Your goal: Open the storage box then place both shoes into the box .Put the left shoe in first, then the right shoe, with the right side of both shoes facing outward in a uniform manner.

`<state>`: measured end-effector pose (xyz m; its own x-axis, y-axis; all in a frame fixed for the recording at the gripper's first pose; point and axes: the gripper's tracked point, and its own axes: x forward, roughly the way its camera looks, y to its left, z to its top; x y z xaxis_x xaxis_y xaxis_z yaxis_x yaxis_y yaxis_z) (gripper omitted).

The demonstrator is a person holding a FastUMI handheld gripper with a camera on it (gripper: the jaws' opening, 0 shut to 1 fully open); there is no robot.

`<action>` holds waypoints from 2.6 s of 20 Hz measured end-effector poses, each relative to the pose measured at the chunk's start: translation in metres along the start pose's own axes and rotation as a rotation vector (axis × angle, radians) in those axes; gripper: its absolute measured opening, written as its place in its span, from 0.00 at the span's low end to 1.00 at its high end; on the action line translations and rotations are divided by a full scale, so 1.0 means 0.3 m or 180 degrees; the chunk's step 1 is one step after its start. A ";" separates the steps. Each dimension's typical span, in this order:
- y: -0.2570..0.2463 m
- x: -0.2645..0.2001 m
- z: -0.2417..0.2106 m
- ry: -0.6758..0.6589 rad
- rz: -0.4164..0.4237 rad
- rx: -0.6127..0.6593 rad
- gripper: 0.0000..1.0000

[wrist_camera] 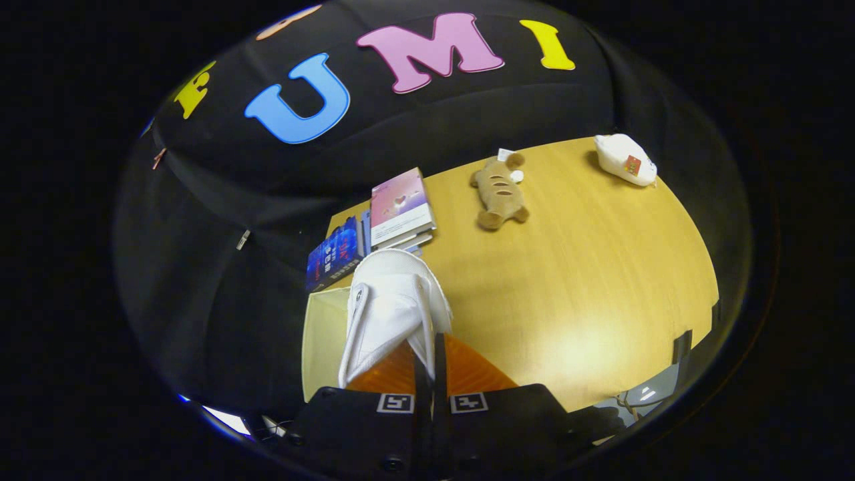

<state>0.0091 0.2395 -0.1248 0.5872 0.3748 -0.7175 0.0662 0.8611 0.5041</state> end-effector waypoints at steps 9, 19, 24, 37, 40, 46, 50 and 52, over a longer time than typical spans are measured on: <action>0.256 0.275 -0.222 0.0343 -0.0331 -0.0198 0.05; 0.328 0.346 -0.291 0.0282 -0.0139 -0.0394 1.00; 0.292 0.270 -0.277 0.0149 -0.0010 -0.0551 0.99; -0.119 -0.056 -0.024 -0.0860 -0.0023 -0.1032 0.99; -0.218 -0.146 0.086 -0.1166 -0.0050 -0.1088 0.99; -0.390 -0.367 0.311 -0.1883 -0.0056 -0.1273 0.99; -0.504 -0.505 0.407 -0.2240 -0.0057 -0.1379 0.99; -0.552 -0.555 0.434 -0.2381 -0.0050 -0.1421 0.98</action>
<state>0.0054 -0.0103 -0.0264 0.9750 0.1728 -0.1396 -0.1519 0.9771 0.1487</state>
